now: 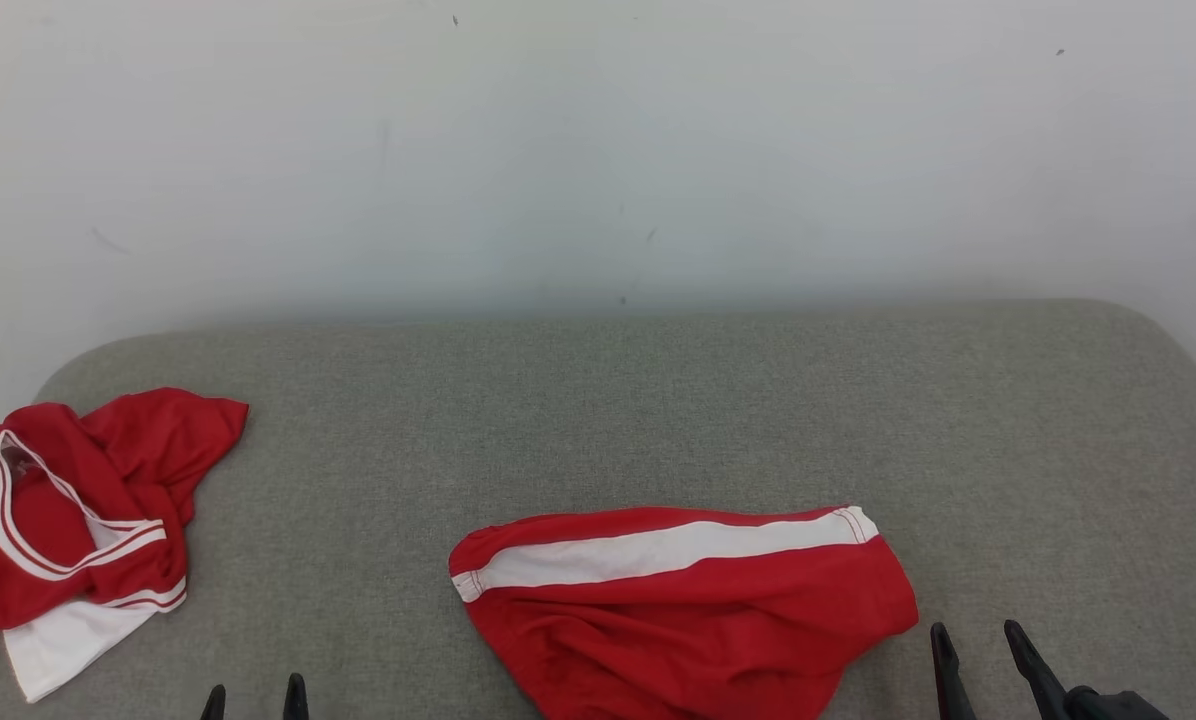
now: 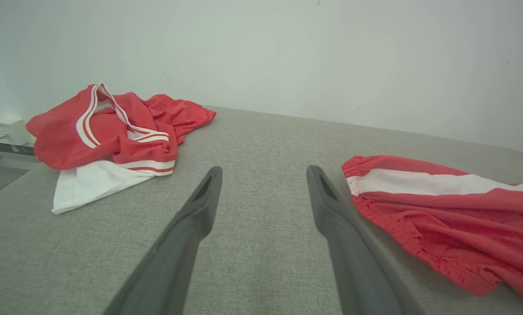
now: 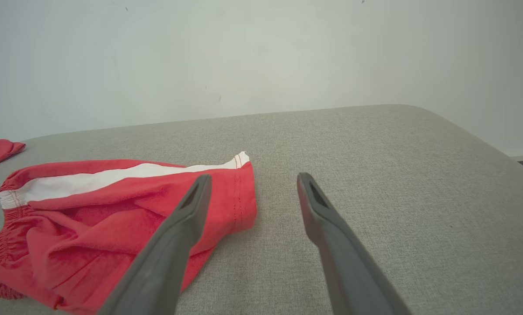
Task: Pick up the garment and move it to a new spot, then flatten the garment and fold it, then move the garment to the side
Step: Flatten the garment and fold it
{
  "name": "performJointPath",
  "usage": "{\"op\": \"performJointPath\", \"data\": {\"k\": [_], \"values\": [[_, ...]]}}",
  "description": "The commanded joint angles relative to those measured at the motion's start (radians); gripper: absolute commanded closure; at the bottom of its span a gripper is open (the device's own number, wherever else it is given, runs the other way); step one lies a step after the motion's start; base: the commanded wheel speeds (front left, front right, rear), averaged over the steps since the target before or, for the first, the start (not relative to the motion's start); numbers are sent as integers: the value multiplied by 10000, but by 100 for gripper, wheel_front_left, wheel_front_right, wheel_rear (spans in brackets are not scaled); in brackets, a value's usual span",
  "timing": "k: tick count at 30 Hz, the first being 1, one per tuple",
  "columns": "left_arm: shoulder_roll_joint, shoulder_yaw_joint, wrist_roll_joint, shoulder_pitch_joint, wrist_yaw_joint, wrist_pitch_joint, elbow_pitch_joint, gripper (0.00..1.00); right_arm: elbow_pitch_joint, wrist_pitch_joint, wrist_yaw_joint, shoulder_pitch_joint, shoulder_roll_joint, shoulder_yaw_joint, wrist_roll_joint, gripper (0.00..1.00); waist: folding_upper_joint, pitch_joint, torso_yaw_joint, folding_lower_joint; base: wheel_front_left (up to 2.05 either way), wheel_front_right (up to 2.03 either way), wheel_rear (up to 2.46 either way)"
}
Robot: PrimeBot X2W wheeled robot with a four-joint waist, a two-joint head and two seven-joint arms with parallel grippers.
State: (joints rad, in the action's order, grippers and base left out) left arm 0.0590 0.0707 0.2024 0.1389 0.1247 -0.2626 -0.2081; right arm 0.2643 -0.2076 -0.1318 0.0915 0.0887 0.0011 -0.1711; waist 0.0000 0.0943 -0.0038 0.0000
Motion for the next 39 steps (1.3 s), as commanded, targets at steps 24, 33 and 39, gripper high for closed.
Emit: {"op": "performJointPath", "data": {"k": [24, 33, 39], "values": [[-73, -391, 84, -83, 54, -33, -187, 0, 210, -190, 20, -62, -153, 185, -38, 0, 0, -112, -136, 0, 0, 0, 0], [-79, -718, 115, -336, 53, -33, -509, 0, 183, -202, 20, -144, -136, 221, 2, 0, 0, -177, -201, 0, 0, 0, 0], [33, -1464, 395, -1031, 53, -31, -1391, 0, 183, -202, 20, -236, -118, 275, -15, 0, 0, -260, -295, 0, 0, 0, 0]]}}
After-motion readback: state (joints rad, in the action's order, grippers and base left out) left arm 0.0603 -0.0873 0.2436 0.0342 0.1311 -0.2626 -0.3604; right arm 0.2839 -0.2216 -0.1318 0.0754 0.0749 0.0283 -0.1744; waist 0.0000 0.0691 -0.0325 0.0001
